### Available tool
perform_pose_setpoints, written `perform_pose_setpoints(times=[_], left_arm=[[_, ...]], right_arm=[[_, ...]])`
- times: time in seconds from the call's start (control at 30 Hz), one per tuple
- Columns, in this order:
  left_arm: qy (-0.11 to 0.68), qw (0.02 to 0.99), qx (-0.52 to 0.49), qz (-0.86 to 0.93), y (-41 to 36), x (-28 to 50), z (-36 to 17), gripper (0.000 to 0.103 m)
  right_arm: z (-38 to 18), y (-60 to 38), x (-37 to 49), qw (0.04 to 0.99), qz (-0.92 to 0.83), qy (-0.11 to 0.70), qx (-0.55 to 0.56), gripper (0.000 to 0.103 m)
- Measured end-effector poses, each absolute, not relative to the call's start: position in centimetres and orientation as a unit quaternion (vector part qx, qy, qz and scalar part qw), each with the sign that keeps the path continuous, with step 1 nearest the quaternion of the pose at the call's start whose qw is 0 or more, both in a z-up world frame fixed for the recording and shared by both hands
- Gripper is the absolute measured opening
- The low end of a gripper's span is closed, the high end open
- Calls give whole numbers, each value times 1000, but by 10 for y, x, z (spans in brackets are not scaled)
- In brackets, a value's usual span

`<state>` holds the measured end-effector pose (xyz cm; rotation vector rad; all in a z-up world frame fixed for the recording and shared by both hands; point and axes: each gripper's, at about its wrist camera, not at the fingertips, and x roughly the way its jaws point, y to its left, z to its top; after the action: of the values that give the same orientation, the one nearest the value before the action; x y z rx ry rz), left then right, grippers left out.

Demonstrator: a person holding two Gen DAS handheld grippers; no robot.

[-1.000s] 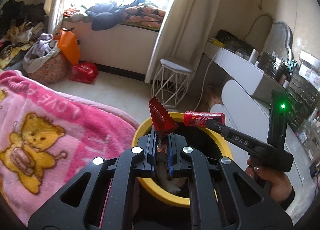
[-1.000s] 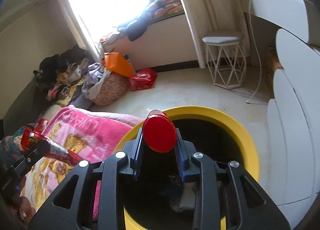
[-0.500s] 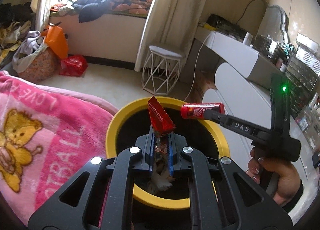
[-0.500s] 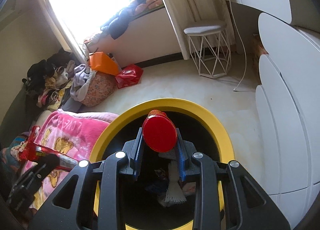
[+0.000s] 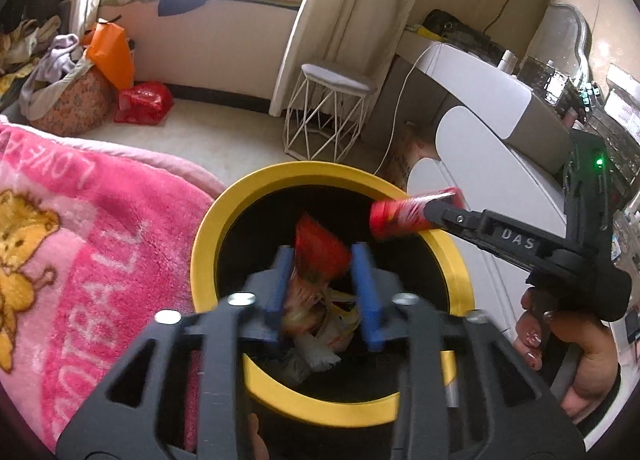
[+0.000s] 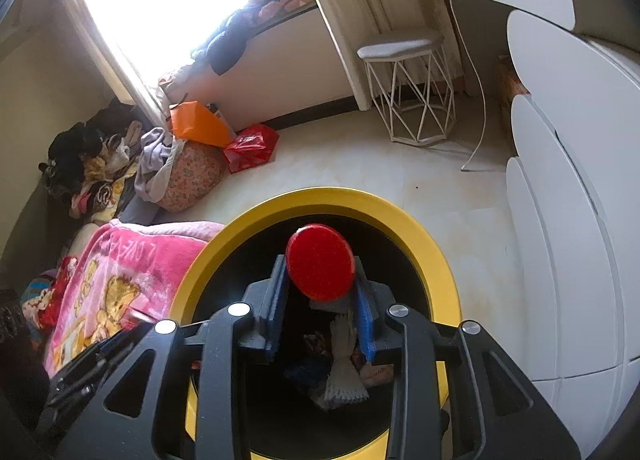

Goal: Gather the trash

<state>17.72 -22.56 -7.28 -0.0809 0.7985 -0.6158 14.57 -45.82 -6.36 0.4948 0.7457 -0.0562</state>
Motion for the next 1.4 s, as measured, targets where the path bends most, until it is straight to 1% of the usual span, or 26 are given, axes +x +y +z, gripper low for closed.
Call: perform_pose_setpoints(times=[0.03,0.07,0.1,0.13,0.17,0.27,0.3,0.37,0.43,0.5,0.53,0.6,0.67,0.8,1.13,1.4], left_arm=[[386,873,-43,-295,-225,178,-74,46],[390,871,-48,-294,-224,180,-76,52],[392,871,-48,-292,-224,180,-77,55],[393,872,-48,-289,-223,181,-77,60],[394,872,-48,-286,-222,181,-77,68],[396,872,-53,-282,-219,181,-75,82],[396,873,-53,-279,-218,181,-74,84],[394,877,-53,-269,-212,179,-71,90],[395,879,-57,-260,-206,177,-68,92],[392,883,-59,-250,-198,174,-65,92],[391,886,-59,-244,-194,173,-64,92],[388,892,-58,-227,-184,168,-61,92],[384,897,-62,-212,-174,165,-57,92],[371,909,-70,-179,-149,156,-49,92],[321,941,-55,-97,-94,123,-30,92],[293,954,-34,-58,-63,95,-32,92]], right_arm=[[-64,-459,146,900,-28,361,242,42],[-64,-460,146,900,-29,361,244,46],[-65,-461,146,899,-30,362,245,48],[-64,-461,146,899,-30,362,246,48],[-64,-461,145,899,-30,362,247,51],[-61,-460,144,900,-30,360,245,56],[-60,-459,144,901,-29,359,243,60],[-58,-456,142,903,-30,356,239,63],[-54,-453,140,905,-29,353,234,67],[-48,-450,137,909,-29,348,228,75],[-46,-448,135,910,-28,346,225,77],[-40,-443,131,914,-19,339,222,85],[-33,-437,127,918,-9,329,221,90],[-20,-417,119,928,5,311,204,96],[-10,-354,100,950,31,271,152,97],[-15,-319,65,972,36,202,115,97]])
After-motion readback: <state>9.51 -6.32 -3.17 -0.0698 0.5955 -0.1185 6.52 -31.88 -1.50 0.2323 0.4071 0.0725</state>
